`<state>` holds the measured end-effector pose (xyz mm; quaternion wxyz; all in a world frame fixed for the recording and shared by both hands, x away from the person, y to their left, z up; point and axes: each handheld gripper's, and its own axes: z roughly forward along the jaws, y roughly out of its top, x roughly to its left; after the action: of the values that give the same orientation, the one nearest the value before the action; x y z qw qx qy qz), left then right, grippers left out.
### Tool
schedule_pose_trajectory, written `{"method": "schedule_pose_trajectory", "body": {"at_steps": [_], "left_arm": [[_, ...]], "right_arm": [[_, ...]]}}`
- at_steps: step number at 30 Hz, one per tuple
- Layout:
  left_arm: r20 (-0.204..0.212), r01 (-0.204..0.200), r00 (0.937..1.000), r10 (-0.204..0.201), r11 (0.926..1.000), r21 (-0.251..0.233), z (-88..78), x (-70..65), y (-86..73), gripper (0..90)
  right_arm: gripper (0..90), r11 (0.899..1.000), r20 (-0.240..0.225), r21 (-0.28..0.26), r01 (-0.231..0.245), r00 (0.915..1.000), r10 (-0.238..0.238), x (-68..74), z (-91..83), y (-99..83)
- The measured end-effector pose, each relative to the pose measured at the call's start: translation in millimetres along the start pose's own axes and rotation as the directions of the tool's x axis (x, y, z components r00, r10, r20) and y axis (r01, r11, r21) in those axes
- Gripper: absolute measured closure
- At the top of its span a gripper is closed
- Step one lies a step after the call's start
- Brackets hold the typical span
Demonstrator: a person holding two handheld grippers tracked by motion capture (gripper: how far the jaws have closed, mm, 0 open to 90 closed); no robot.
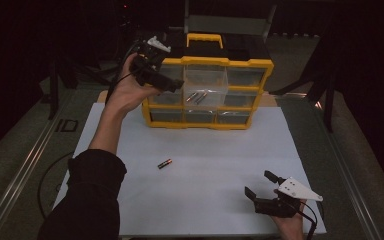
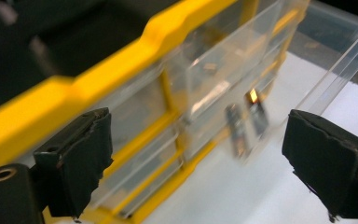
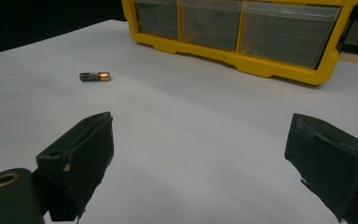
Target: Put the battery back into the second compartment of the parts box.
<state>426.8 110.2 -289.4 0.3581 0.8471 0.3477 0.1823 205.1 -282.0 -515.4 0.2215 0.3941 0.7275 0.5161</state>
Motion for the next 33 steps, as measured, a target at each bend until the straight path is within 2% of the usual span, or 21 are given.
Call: {"method": "schedule_pose_trajectory", "body": {"at_steps": [7,12,20,28,33], "left_arm": [[-0.012,0.011,0.9999,-0.011,0.9998,0.016,6.7,2.2,-32.7,7.3],[-0.005,0.014,0.9999,-0.014,0.9999,0.003,13.4,-3.7,-54.2,4.4],[-0.011,-0.011,0.9999,0.012,0.9992,0.039,30.4,-14.7,-87.5,2.6],[0.004,0.025,0.9997,-0.025,0.9985,0.049,44.0,-15.7,-120.3,2.3],[0.014,0.045,0.9988,-0.046,0.9963,0.073,51.0,-14.2,-138.3,1.9]], "right_arm": [[7.6,1.000,0.003,0.001,0.010,0.9999,-0.010,0.7,0.8,-0.3],[7.6,1.000,0.002,0.002,0.007,1.0000,-0.007,0.8,0.5,-0.4],[7.6,1.000,0.003,0.005,0.009,1.0000,-0.009,0.8,0.8,-0.5],[7.6,1.000,0.000,0.005,0.009,1.0000,-0.009,1.2,1.1,-0.6],[7.6,1.000,0.000,0.005,0.008,1.0000,-0.008,1.2,1.0,-0.6]]}}
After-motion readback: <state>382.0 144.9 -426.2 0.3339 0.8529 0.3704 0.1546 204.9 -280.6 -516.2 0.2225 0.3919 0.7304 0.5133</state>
